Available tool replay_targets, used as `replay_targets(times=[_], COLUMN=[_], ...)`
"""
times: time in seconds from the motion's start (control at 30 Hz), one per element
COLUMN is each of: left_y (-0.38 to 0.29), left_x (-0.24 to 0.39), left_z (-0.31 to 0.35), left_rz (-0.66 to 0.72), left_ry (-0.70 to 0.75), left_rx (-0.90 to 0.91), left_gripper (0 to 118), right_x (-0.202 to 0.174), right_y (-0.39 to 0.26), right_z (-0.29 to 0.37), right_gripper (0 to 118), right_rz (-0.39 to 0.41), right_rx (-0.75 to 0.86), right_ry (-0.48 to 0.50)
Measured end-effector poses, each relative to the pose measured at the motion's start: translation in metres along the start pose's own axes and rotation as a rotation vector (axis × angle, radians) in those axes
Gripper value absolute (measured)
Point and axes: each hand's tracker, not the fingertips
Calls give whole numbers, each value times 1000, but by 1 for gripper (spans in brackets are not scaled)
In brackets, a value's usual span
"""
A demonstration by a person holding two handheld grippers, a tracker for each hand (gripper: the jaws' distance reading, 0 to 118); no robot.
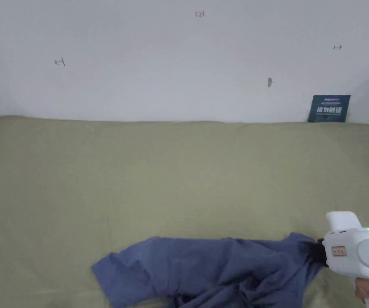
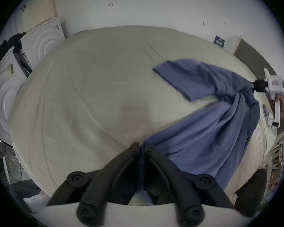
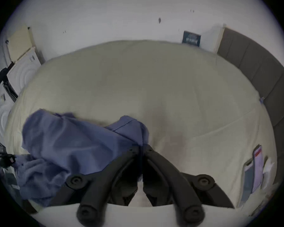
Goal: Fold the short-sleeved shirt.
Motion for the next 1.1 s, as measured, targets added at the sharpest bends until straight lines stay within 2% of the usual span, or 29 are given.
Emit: replay_targets(times=[0.13,0.23,0.33,0.47,0.6,0.77,0.9,1.1], left_y=[34,64,95,140,186,231,272,317], left_x=[-17,-27,-34,-31,-20,2,11,29], left_z=[58,108,150,195,220,234,224,182], left_rz=[10,26,36,33,2,-17,28,45], left_ry=[26,36,60,67,101,130,115,142], left_rx=[129,224,311,380,451,500,519,531], left_gripper=[5,5,5,5,5,5,5,5], right_x=[18,32,34,40,42,45,51,61], right_y=[23,35,36,46,68,105,137,183], right_z=[79,139,200,259,296,312,308,265], right_gripper=[2,2,2,2,2,2,2,2], right_rz=[0,-25,-5,-38,-25,-22,-37,-45], right_rx=[131,193,289,367,428,466,490,502], right_ry=[-22,0,-25,-27,-69,-118,-145,-186])
